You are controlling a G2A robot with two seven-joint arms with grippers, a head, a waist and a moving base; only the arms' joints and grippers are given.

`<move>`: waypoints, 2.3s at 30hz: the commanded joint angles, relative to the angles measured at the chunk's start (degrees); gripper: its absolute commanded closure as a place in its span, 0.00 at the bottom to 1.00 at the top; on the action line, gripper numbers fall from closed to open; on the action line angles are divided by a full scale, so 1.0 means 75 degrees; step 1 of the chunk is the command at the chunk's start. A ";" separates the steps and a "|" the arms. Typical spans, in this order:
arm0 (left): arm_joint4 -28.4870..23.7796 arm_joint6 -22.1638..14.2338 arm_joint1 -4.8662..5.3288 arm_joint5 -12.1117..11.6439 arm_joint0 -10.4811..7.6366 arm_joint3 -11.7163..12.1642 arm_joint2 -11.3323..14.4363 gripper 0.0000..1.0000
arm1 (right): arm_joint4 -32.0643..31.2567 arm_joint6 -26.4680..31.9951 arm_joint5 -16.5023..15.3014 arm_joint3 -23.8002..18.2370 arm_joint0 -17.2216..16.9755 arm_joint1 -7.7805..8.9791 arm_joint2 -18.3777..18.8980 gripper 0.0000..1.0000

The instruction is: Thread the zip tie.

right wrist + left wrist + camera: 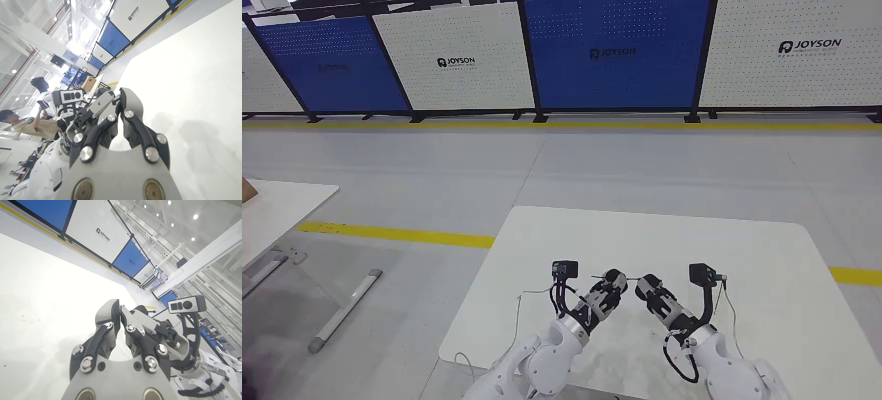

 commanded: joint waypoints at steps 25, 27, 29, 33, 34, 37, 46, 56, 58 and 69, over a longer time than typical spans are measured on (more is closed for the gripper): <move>-0.0155 -0.0054 -0.0042 0.0004 -0.0036 0.0016 0.0047 1.00 | -0.0037 -0.0118 -0.0150 0.0014 -0.0050 0.0024 0.0123 1.00; -0.0138 -0.0071 -0.0040 0.0002 -0.0038 0.0014 0.0043 1.00 | -0.0057 -0.0090 -0.0158 0.0013 -0.0046 0.0027 0.0118 1.00; -0.0108 -0.0035 -0.0043 0.0040 -0.0062 0.0074 0.0028 1.00 | -0.0065 -0.0076 -0.0160 0.0014 -0.0043 0.0027 0.0111 1.00; -0.0180 -0.0115 -0.0052 -0.0018 -0.0075 0.0097 0.0072 1.00 | -0.0070 0.0010 -0.0125 0.0012 -0.0034 0.0031 0.0098 1.00; -0.0182 -0.0136 -0.0050 -0.0026 -0.0072 0.0087 0.0068 1.00 | -0.0078 0.0028 -0.0120 0.0010 -0.0032 0.0032 0.0094 1.00; -0.0170 -0.0154 -0.0047 -0.0033 -0.0067 0.0059 0.0060 1.00 | -0.0073 0.0038 -0.0112 0.0014 -0.0035 0.0033 0.0087 1.00; -0.0137 -0.0207 -0.0044 -0.0061 -0.0045 0.0016 0.0067 1.00 | -0.0035 -0.0013 -0.0059 0.0019 -0.0009 0.0019 0.0026 1.00; -0.0125 -0.0143 -0.0045 -0.0025 -0.0034 0.0053 0.0040 1.00 | -0.0023 -0.0068 -0.0039 0.0049 0.0009 0.0005 -0.0054 1.00; -0.0105 -0.0123 -0.0047 -0.0009 -0.0036 0.0067 0.0041 1.00 | -0.0021 -0.0092 -0.0024 0.0063 0.0004 0.0002 -0.0063 1.00; -0.0113 0.0091 -0.0072 -0.0001 -0.0054 0.0098 0.0058 0.71 | -0.0013 -0.0233 0.0114 0.0131 0.0004 -0.0009 -0.0039 1.00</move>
